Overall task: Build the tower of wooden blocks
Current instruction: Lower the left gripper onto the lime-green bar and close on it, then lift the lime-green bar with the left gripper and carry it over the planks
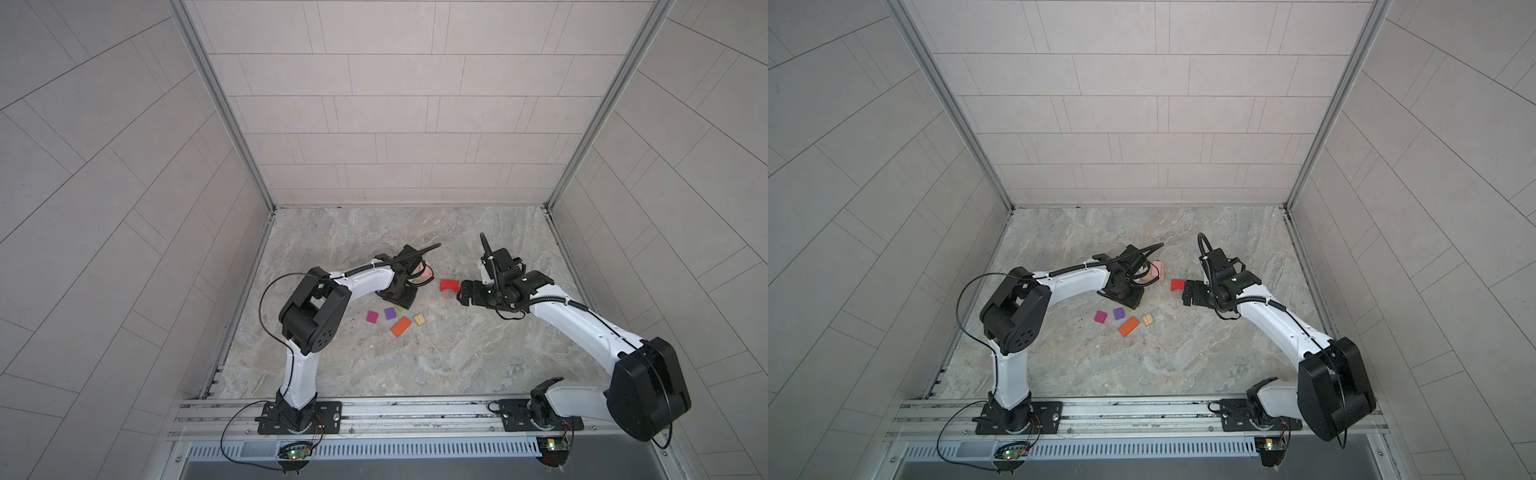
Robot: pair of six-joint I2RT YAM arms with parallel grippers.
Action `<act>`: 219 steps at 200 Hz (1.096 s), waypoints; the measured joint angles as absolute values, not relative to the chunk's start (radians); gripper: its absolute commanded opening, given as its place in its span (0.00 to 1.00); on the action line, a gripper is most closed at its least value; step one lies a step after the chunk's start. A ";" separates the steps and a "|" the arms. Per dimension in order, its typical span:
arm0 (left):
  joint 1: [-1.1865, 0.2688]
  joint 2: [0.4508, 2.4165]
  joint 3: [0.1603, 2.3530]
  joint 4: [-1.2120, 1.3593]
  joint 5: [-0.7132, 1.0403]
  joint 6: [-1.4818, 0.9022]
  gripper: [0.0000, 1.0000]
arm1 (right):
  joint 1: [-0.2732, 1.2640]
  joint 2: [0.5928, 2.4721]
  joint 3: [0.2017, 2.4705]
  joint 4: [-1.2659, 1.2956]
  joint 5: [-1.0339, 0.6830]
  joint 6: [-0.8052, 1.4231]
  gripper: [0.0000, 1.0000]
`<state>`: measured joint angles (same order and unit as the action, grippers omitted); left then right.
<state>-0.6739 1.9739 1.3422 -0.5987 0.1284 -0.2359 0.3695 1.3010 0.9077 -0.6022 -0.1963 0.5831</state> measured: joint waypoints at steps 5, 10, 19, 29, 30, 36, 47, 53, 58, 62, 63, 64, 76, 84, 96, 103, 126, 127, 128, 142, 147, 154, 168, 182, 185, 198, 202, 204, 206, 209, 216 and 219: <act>-0.674 1.974 1.343 -0.599 0.127 -0.236 0.46 | 0.369 1.301 0.908 -0.603 -0.196 0.583 0.97; -0.674 1.974 1.343 -0.600 0.126 -0.236 0.45 | 0.368 1.301 0.908 -0.602 -0.197 0.583 0.97; -0.674 1.974 1.343 -0.600 0.126 -0.237 0.45 | 0.367 1.301 0.908 -0.602 -0.197 0.583 0.97; -0.674 1.974 1.343 -0.601 0.126 -0.237 0.43 | 0.366 1.301 0.908 -0.603 -0.197 0.583 0.97; -0.674 1.974 1.344 -0.601 0.126 -0.237 0.43 | 0.366 1.301 0.908 -0.602 -0.197 0.583 0.97; -0.674 1.974 1.345 -0.601 0.126 -0.237 0.42 | 0.366 1.301 0.908 -0.602 -0.197 0.583 0.97; -0.674 1.974 1.349 -0.604 0.126 -0.240 0.37 | 0.365 1.301 0.908 -0.603 -0.197 0.583 0.97; -0.674 1.974 1.351 -0.605 0.126 -0.244 0.35 | 0.364 1.301 0.908 -0.602 -0.197 0.583 0.97; -0.674 1.974 1.354 -0.606 0.126 -0.241 0.34 | 0.364 1.301 0.907 -0.602 -0.198 0.583 0.97; -0.674 1.974 1.355 -0.608 0.126 -0.240 0.33 | 0.364 1.301 0.908 -0.602 -0.198 0.583 0.97; -0.674 1.974 1.355 -0.608 0.126 -0.239 0.33 | 0.364 1.301 0.908 -0.602 -0.198 0.583 0.97; -0.674 1.974 1.355 -0.608 0.126 -0.240 0.33 | 0.364 1.301 0.908 -0.602 -0.198 0.583 0.97; -0.674 1.974 1.357 -0.614 0.126 -0.243 0.33 | 0.363 1.301 0.908 -0.603 -0.198 0.583 0.97; -0.674 1.974 1.357 -0.619 0.126 -0.244 0.33 | 0.363 1.301 0.907 -0.602 -0.199 0.583 0.97; -0.674 1.974 1.357 -0.626 0.126 -0.244 0.32 | 0.363 1.301 0.908 -0.603 -0.199 0.583 0.97; -0.674 1.974 1.357 -0.630 0.126 -0.245 0.32 | 0.363 1.301 0.908 -0.602 -0.200 0.583 0.97; -0.673 1.974 1.366 -0.643 0.130 -0.256 0.32 | 0.361 1.301 0.908 -0.602 -0.202 0.583 0.97; -0.672 1.974 1.367 -0.644 0.130 -0.257 0.32 | 0.361 1.301 0.908 -0.602 -0.202 0.583 0.97; -0.672 1.974 1.367 -0.644 0.130 -0.257 0.32 | 0.361 1.301 0.908 -0.602 -0.202 0.583 0.97; -0.667 1.974 1.380 -0.652 0.133 -0.267 0.32 | 0.360 1.301 0.907 -0.602 -0.204 0.583 0.97; -0.665 1.974 1.388 -0.659 0.134 -0.271 0.32 | 0.360 1.301 0.907 -0.602 -0.205 0.583 0.97; -0.663 1.974 1.399 -0.668 0.135 -0.276 0.32 | 0.360 1.301 0.908 -0.602 -0.206 0.583 0.97; -0.659 1.974 1.433 -0.685 0.137 -0.286 0.32 | 0.359 1.301 0.908 -0.602 -0.209 0.583 0.97; -0.654 1.974 1.473 -0.702 0.138 -0.296 0.32 | 0.359 1.303 0.908 -0.602 -0.217 0.583 0.97; -0.653 1.974 1.483 -0.706 0.138 -0.298 0.32 | 0.359 1.303 0.908 -0.601 -0.219 0.583 0.97; -0.647 1.974 1.522 -0.718 0.138 -0.305 0.32 | 0.359 1.308 0.908 -0.601 -0.225 0.583 0.96; -0.645 1.974 1.533 -0.720 0.138 -0.307 0.32 | 0.359 1.309 0.908 -0.601 -0.227 0.583 0.96; -0.643 1.974 1.539 -0.722 0.138 -0.309 0.32 | 0.359 1.310 0.908 -0.601 -0.228 0.583 0.96; -0.642 1.974 1.545 -0.723 0.138 -0.310 0.32 | 0.359 1.311 0.908 -0.601 -0.229 0.583 0.96; -0.641 1.974 1.552 -0.725 0.138 -0.312 0.32 | 0.359 1.313 0.908 -0.601 -0.230 0.583 0.96; -0.640 1.974 1.571 -0.731 0.139 -0.316 0.32 | 0.359 1.316 0.908 -0.601 -0.233 0.583 0.96; -0.639 1.974 1.578 -0.732 0.140 -0.318 0.32 | 0.359 1.317 0.908 -0.602 -0.235 0.583 0.96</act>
<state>-0.6388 1.9739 1.5780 -0.7322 0.1398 -0.3180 0.3592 1.3167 0.9077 -0.6018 -0.2348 0.5831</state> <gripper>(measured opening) 0.321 0.964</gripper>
